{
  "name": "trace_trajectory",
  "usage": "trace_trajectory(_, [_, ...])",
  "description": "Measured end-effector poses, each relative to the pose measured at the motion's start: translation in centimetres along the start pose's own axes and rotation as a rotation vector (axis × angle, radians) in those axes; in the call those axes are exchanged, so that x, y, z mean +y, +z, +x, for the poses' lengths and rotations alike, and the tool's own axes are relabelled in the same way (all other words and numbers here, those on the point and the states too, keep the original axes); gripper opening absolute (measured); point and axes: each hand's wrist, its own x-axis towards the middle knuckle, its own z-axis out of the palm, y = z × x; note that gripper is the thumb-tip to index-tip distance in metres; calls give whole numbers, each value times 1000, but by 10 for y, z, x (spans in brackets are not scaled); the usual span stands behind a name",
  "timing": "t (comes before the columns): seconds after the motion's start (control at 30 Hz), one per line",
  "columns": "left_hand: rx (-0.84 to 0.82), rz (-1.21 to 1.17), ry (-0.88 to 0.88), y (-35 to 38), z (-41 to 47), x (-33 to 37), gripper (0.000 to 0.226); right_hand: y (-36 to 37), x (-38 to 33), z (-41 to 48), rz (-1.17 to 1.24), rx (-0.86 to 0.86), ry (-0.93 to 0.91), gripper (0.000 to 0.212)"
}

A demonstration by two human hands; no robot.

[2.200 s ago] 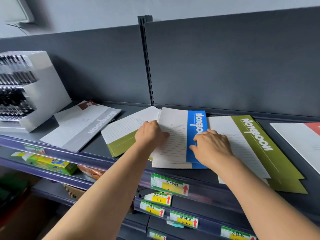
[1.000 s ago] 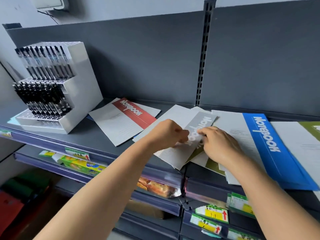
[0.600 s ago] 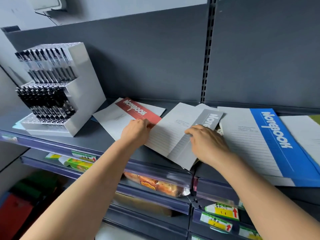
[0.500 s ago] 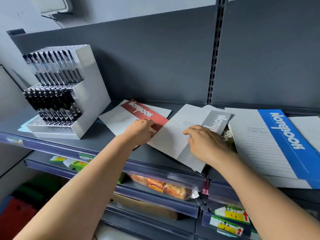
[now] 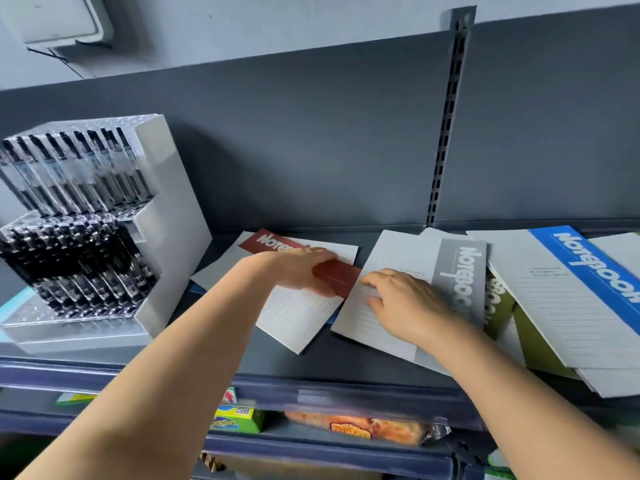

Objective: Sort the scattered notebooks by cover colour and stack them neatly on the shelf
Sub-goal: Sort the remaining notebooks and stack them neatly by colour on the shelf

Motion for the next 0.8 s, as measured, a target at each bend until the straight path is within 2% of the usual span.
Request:
trace_trajectory(0.1, [120, -106, -56, 11, -1, -14, 91, 6, -4, 12, -3, -2, 24, 42])
trace_trajectory(0.17, [169, -110, -56, 17, -6, -23, 88, 8, -12, 25, -30, -24, 38, 53])
trace_trajectory(0.27, [145, -114, -57, 17, -18, -32, 87, 9, -27, 45, -126, -74, 81, 66])
trace_trajectory(0.37, [179, -158, -67, 15, -29, -36, 92, 1, -35, 62, -110, -73, 163, 75])
trace_trajectory(0.43, [241, -171, -53, 15, -34, -38, 99, -3, -39, 69, -74, -20, 185, 67])
trace_trajectory(0.57, [416, -103, -34, 9, -36, -37, 111, -7, -46, 76, 244, 346, 107, 22])
trace_trajectory(0.63, [566, -43, -58, 1, -38, -36, 116, -10, -45, 76, 497, 436, 124, 17])
trace_trajectory(0.7, [721, -97, -123, -7, -40, -36, 120, -14, -41, 72, 743, 503, 176, 11])
trace_trajectory(0.8, [777, -276, -277, -16, -40, -23, 122, -23, -25, 59, 931, 615, 247, 7])
